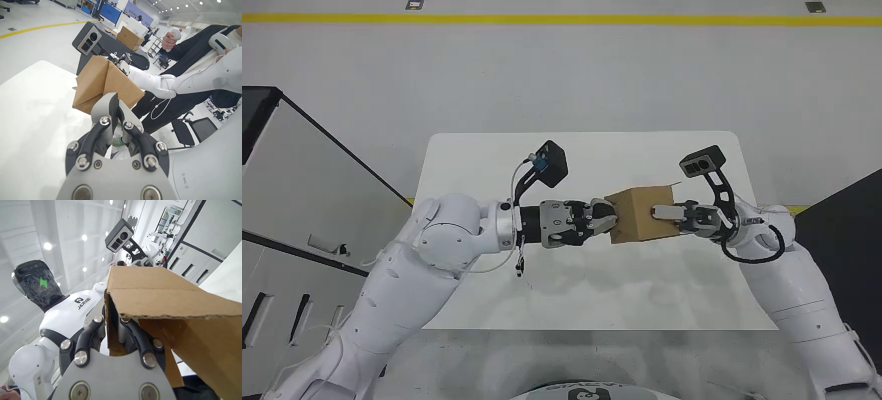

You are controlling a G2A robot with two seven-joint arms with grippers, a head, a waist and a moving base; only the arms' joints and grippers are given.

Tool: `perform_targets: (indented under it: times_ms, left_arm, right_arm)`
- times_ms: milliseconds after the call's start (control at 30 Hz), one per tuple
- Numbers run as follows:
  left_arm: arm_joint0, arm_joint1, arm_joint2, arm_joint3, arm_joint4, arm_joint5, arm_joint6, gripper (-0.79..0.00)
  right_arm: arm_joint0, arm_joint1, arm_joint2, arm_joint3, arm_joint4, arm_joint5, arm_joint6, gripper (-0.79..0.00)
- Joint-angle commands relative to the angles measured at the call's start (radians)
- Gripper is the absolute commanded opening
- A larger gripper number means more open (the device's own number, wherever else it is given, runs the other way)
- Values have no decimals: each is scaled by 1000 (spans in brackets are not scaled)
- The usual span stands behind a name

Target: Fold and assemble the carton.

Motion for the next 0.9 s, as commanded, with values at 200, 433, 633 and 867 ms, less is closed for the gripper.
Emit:
perform_targets:
  times_ms: [200, 433, 633, 867]
  left_arm:
    - [-6, 2, -12, 10, 21, -4, 1, -785]
    - [-6, 2, -12, 10, 21, -4, 1, -785]
    - [12, 4, -19, -1, 23, -9, 23, -785]
    - [12, 5, -15, -8, 8, -17, 11, -785]
  right_arm:
    - [13, -15, -6, 14, 11, 29, 29, -785]
    - [13, -15, -6, 14, 11, 29, 29, -785]
    - [6, -19, -6, 48, 6, 37, -5, -785]
    - [15, -28, -17, 84, 60, 45, 45, -785]
